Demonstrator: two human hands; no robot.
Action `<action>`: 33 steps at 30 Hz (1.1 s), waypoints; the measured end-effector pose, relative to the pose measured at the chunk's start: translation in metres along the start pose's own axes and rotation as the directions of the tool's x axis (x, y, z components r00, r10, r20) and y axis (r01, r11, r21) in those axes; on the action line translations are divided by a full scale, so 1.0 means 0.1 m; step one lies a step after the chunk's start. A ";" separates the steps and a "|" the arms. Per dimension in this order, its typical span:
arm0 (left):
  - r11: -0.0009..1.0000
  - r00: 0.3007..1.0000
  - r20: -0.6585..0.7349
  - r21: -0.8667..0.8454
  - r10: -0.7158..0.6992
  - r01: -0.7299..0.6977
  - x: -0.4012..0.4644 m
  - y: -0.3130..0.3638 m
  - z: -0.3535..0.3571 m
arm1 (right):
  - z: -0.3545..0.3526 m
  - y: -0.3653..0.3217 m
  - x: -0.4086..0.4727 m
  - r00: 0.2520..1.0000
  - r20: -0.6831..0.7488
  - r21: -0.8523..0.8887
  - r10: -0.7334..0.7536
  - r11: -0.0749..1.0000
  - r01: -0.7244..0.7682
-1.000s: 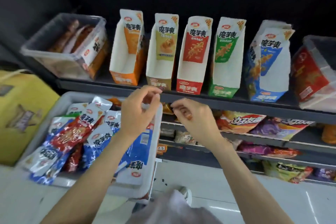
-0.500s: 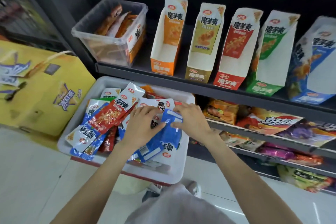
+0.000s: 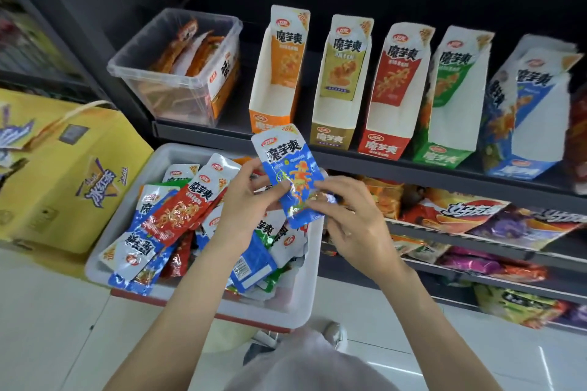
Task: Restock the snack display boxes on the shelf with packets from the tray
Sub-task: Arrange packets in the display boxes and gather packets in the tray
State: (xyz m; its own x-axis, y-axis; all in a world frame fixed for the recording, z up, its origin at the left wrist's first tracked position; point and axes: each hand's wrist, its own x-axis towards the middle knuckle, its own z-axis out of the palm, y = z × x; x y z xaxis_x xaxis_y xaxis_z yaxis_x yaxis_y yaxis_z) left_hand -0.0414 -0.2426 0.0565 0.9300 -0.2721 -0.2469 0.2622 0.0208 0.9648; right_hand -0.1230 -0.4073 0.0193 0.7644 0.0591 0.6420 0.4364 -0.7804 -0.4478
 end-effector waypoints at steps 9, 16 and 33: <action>0.567 0.768 0.604 0.564 0.213 -0.600 0.05 0.34 0.52 | -0.99 0.08 0.28 0.779 0.027 0.288 0.627 0.741 -0.606; 0.422 0.569 0.603 0.384 0.559 -0.821 0.21 0.53 1.65 | -2.11 0.41 0.06 0.705 -0.261 0.359 0.659 0.745 -0.563; -0.094 0.323 0.871 0.381 0.370 -0.920 0.84 0.22 3.01 | -2.76 2.05 0.68 0.841 -0.301 -0.377 0.449 0.754 -0.537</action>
State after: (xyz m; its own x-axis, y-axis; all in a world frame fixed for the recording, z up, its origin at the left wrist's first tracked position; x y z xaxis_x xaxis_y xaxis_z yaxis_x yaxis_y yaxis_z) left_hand -0.0349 -0.5551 0.0839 0.1734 -0.9180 0.3566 -0.9782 -0.1184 0.1707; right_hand -0.1120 -0.7350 0.1428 0.6960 -0.4881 0.5266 -0.2605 -0.8551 -0.4483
